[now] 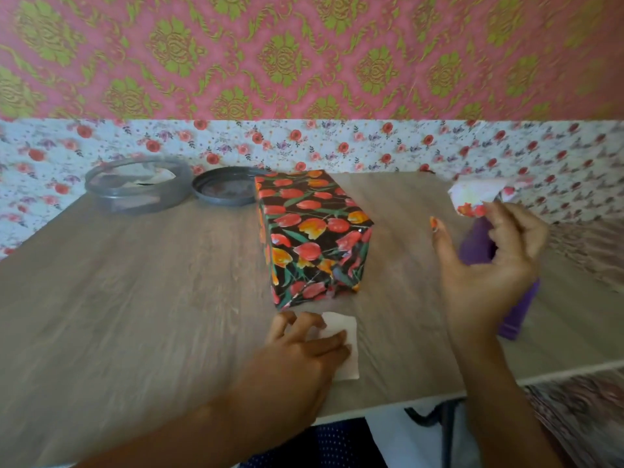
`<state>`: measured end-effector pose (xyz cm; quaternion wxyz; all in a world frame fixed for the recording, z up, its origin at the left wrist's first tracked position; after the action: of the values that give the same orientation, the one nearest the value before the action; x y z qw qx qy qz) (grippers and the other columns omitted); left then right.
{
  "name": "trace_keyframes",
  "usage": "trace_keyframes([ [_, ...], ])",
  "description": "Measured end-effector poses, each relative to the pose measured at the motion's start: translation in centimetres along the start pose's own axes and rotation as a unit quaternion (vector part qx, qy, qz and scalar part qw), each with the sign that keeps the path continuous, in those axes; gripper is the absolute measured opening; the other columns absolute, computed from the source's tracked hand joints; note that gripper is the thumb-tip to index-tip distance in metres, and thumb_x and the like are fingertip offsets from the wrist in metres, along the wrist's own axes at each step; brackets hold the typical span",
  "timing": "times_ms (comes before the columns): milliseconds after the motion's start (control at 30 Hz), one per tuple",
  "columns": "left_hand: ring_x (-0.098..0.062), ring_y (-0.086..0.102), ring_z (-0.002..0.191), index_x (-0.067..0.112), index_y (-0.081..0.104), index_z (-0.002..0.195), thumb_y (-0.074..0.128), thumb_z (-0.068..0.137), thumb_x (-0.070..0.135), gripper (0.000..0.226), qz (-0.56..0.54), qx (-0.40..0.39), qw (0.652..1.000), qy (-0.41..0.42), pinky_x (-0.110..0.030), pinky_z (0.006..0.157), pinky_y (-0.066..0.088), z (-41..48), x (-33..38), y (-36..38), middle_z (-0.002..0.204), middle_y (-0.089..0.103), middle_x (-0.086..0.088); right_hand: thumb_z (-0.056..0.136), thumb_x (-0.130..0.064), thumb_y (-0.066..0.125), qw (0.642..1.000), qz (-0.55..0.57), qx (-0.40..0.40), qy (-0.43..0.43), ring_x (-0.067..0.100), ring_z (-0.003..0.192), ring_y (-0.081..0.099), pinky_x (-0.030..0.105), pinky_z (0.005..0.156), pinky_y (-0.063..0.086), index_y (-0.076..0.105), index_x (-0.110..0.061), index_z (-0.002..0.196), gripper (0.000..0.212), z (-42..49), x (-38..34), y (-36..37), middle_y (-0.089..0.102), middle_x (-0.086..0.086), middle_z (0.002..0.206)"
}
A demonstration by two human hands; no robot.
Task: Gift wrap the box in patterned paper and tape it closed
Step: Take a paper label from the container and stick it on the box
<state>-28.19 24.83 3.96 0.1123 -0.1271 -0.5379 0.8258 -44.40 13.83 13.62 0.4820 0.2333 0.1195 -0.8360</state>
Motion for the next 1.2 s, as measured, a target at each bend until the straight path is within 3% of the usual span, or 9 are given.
trace_keyframes([
  [67,-0.015,0.05,0.102,0.026,0.065,0.117,0.054,0.077,0.027,0.042,-0.013,-0.059,0.998,0.003,-0.029,0.083,0.049,1.9,1.1,0.9,0.118,0.065,0.008,0.073,-0.035,0.078,0.997,-0.071,0.033,0.014,0.032,0.109,0.051,0.052,0.09,0.046,0.058,0.003,0.12,0.063,-0.9,1.4,-1.5,0.052,0.013,0.113],
  [133,-0.021,0.045,0.118,0.023,0.042,0.139,0.048,0.092,0.019,0.048,-0.046,-0.135,0.989,-0.026,-0.029,0.096,0.041,3.8,1.8,1.9,0.136,0.046,-0.003,0.069,-0.048,0.076,0.989,-0.136,0.041,0.046,0.032,0.113,0.044,0.057,0.09,0.043,0.054,-0.001,0.126,0.078,-1.4,2.8,-2.5,0.051,0.022,0.119],
  [200,-0.023,0.039,0.124,0.022,0.03,0.143,0.038,0.1,0.025,0.044,-0.064,-0.125,0.989,-0.048,-0.027,0.1,0.033,6.0,2.5,2.1,0.137,0.037,-0.009,0.064,-0.053,0.076,0.984,-0.168,0.023,0.059,0.031,0.116,0.04,0.056,0.093,0.043,0.048,-0.003,0.133,0.09,-1.5,3.9,-3.0,0.047,0.023,0.124],
  [333,-0.013,0.063,0.092,0.023,0.073,0.101,0.046,0.087,0.033,0.032,-0.062,-0.053,0.996,0.03,-0.02,0.08,0.048,10.1,4.0,2.4,0.097,0.07,0.005,0.059,-0.037,0.085,0.973,-0.185,-0.065,0.124,0.034,0.124,0.042,0.047,0.096,0.046,0.034,-0.001,0.142,0.104,-1.3,6.4,-2.1,0.037,0.022,0.136],
  [467,-0.002,0.064,0.062,0.029,0.075,0.068,0.032,0.078,0.032,0.044,0.02,-0.072,0.995,0.067,-0.02,0.073,0.04,12.3,4.5,3.9,0.071,0.07,0.014,0.066,-0.016,0.081,0.96,-0.234,-0.082,0.133,0.032,0.12,0.048,0.041,0.082,0.051,0.031,-0.003,0.143,0.093,-0.6,7.0,-2.3,0.035,0.019,0.139],
  [567,-0.009,0.062,0.082,0.025,0.074,0.095,0.034,0.09,0.029,0.04,-0.002,-0.06,0.996,0.061,-0.021,0.079,0.035,13.4,4.7,3.0,0.095,0.069,0.008,0.066,-0.014,0.08,0.954,-0.249,-0.099,0.137,0.03,0.112,0.054,0.039,0.076,0.052,0.036,-0.005,0.141,0.089,-0.1,7.0,-2.4,0.036,0.015,0.139],
  [667,-0.028,0.044,0.113,0.019,0.047,0.136,0.03,0.1,0.037,0.043,-0.001,-0.125,0.992,0.013,-0.033,0.092,0.036,14.2,4.2,4.9,0.132,0.046,-0.01,0.067,-0.016,0.08,0.949,-0.252,-0.12,0.145,0.026,0.11,0.053,0.034,0.075,0.049,0.035,-0.008,0.142,0.087,0.5,7.0,-2.4,0.034,0.01,0.14],
  [800,-0.03,0.042,0.113,0.017,0.053,0.129,0.034,0.097,0.045,0.046,0.007,-0.156,0.987,-0.025,-0.038,0.093,0.034,15.1,4.7,5.6,0.126,0.044,-0.012,0.07,-0.018,0.077,0.946,-0.255,-0.134,0.147,0.023,0.105,0.053,0.027,0.068,0.04,0.033,-0.011,0.143,0.085,2.5,6.5,-2.0,0.031,0.006,0.14],
  [1200,-0.019,0.055,0.096,0.014,0.058,0.114,0.052,0.09,0.047,0.04,-0.133,-0.127,0.98,-0.08,-0.031,0.08,0.047,15.3,3.8,5.3,0.118,0.05,-0.004,0.067,-0.017,0.081,0.947,-0.243,-0.158,0.141,0.027,0.11,0.054,0.028,0.08,0.048,0.041,-0.008,0.137,0.08,0.3,6.3,-1.3,0.035,0.011,0.137],
])
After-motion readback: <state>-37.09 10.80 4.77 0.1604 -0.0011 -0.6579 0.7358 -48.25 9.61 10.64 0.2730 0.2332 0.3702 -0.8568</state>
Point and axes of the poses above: each hand's wrist, its own z-axis towards the middle knuckle, its own y-axis out of the palm, x = y × z, the point moved 8 cm from there along z, towards the middle knuckle
